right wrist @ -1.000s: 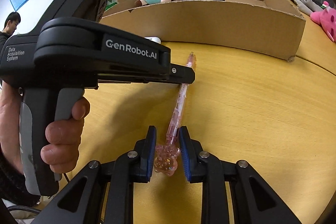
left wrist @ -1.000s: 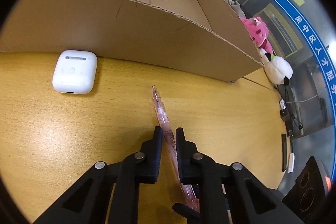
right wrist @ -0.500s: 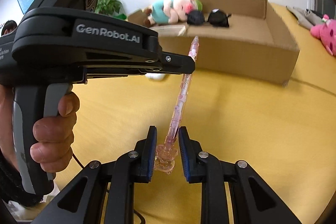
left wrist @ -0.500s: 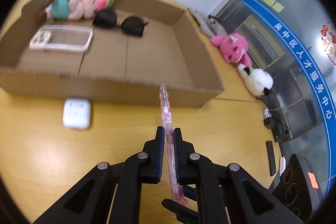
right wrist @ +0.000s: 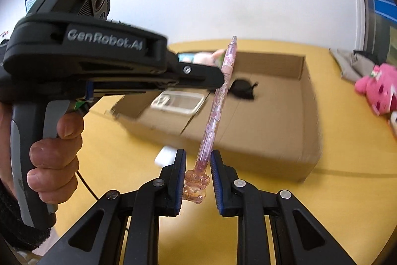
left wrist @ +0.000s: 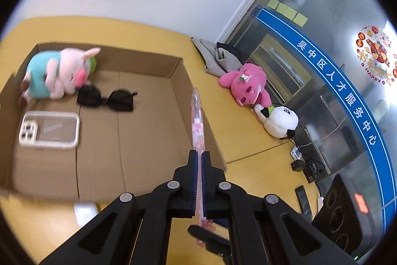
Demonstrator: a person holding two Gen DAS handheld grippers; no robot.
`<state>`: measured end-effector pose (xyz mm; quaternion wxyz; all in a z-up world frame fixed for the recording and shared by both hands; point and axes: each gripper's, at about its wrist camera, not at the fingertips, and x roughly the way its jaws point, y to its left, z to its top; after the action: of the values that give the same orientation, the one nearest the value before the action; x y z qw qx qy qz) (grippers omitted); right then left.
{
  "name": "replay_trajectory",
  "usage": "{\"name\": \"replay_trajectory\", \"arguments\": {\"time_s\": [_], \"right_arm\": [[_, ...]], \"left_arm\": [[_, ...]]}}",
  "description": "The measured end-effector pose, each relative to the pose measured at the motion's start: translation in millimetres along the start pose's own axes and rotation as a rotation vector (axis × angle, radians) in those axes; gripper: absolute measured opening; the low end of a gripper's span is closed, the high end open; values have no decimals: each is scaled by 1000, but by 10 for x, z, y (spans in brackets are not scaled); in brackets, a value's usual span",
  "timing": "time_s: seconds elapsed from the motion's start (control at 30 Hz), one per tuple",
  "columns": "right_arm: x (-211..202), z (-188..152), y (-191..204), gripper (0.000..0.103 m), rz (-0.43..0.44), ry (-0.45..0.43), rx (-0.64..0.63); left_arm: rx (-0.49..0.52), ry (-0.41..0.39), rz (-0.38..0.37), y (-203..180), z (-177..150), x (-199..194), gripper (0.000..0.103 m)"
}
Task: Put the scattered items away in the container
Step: 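Lift the pink wand upright with both grippers and carry it over the box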
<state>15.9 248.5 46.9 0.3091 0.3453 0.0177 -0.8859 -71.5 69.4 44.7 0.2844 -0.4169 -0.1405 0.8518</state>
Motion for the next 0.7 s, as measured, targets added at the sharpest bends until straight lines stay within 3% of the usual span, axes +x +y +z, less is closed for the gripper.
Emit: {"name": "replay_trajectory", "arguments": {"time_s": [0.3, 0.57, 0.63, 0.7], "right_arm": [[205, 497, -360, 21, -23, 3, 6], [463, 543, -586, 21, -20, 29, 62], [486, 531, -611, 21, -18, 38, 66], [491, 523, -604, 11, -9, 44, 65]], "left_arm": [[-28, 25, -67, 271, 518, 369, 2], [-100, 67, -157, 599, 636, 719, 6], [-105, 76, -166, 645, 652, 793, 14], [-122, 77, -190, 683, 667, 839, 23]]}}
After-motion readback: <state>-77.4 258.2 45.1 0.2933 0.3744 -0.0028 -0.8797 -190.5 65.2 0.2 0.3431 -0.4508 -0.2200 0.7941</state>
